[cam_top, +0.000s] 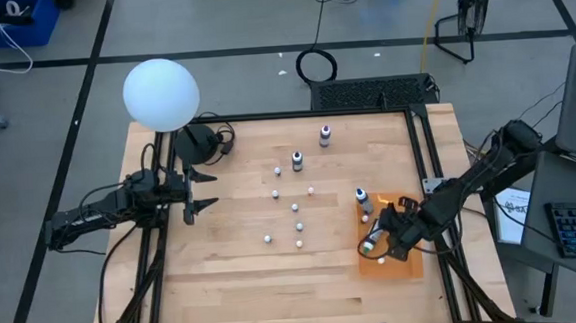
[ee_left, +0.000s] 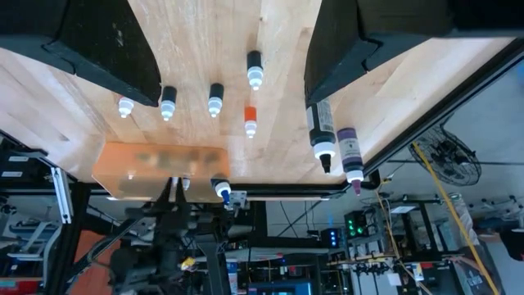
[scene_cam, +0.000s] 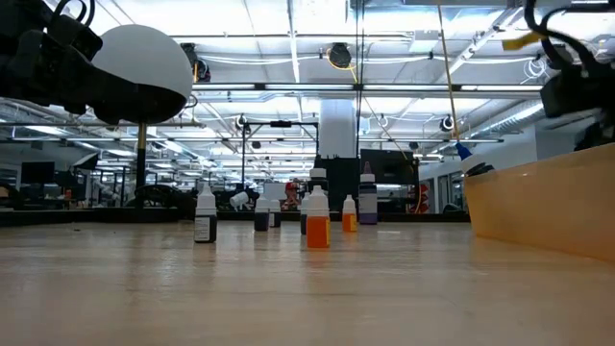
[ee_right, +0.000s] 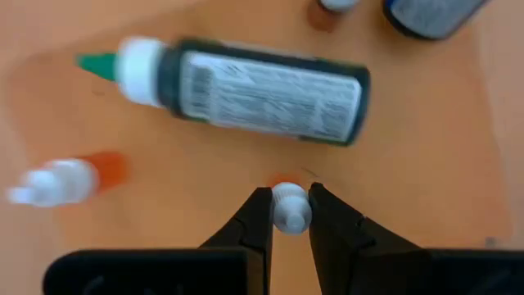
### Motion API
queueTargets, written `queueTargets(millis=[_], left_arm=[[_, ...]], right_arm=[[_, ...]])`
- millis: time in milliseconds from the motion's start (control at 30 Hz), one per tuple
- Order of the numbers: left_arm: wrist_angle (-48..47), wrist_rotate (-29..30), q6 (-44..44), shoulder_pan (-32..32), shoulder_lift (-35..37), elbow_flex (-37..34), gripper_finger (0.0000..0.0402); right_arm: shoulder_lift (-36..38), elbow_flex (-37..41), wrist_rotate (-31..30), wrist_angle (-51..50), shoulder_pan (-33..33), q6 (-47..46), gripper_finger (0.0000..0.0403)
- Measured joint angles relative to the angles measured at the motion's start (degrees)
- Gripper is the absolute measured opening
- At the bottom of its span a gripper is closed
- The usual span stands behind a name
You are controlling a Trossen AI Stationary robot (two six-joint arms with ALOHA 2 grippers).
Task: Pick & Place food coloring
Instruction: Put the middle small yellow food coloring bottle into the orange bin, then put the top small yellow food coloring bottle into the orange bin
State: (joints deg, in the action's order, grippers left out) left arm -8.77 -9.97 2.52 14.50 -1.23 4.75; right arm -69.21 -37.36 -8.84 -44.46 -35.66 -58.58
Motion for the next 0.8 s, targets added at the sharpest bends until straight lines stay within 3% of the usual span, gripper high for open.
queueTargets(millis=[300,600,800], left_arm=[[0.0,0.0,0.0,-0.01,0.02,0.01,0.0299],[-0.01,0.0,0.0,-0.02,0.0,0.0,0.0299],[-0.01,-0.01,0.0,-0.02,0.02,0.0,0.0299]], right_arm=[[0.15,1.63,-0.41,3.48,-0.02,0.7,0.0045],[-0.11,1.94,0.11,5.37,0.07,-3.35,0.0185],[3.01,1.94,1.18,5.26,1.81,-1.95,0.022]])
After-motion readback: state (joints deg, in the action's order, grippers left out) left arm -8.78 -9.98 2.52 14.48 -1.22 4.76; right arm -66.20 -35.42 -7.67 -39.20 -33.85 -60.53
